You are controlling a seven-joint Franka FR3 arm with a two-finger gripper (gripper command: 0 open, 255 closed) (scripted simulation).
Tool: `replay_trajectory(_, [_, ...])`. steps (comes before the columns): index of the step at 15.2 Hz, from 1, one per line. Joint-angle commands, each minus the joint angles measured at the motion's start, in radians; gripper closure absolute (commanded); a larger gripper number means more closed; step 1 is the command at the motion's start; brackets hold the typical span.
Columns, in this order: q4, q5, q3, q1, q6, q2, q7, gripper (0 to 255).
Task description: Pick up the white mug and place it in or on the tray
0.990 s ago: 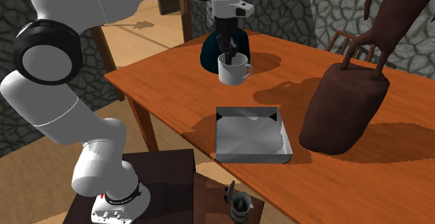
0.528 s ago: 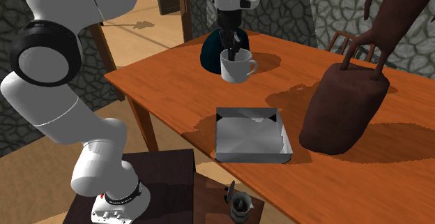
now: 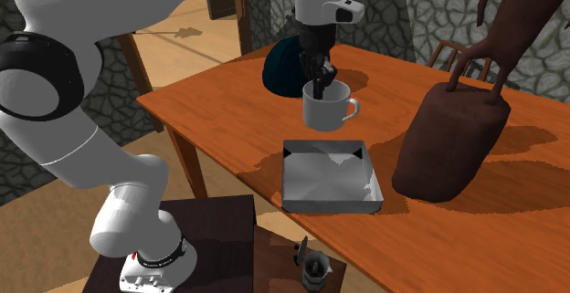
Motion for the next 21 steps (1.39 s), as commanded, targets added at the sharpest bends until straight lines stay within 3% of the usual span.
replay_trajectory(1, [-0.014,-0.005,-0.035,-0.016,0.001,-0.013,-0.053,255])
replay_trajectory(6, [-0.004,-0.024,-0.119,-0.058,0.001,-0.003,-0.177,255])
replay_trajectory(21, [-0.252,-0.018,-0.12,-0.055,0.192,-0.061,-0.18,255])
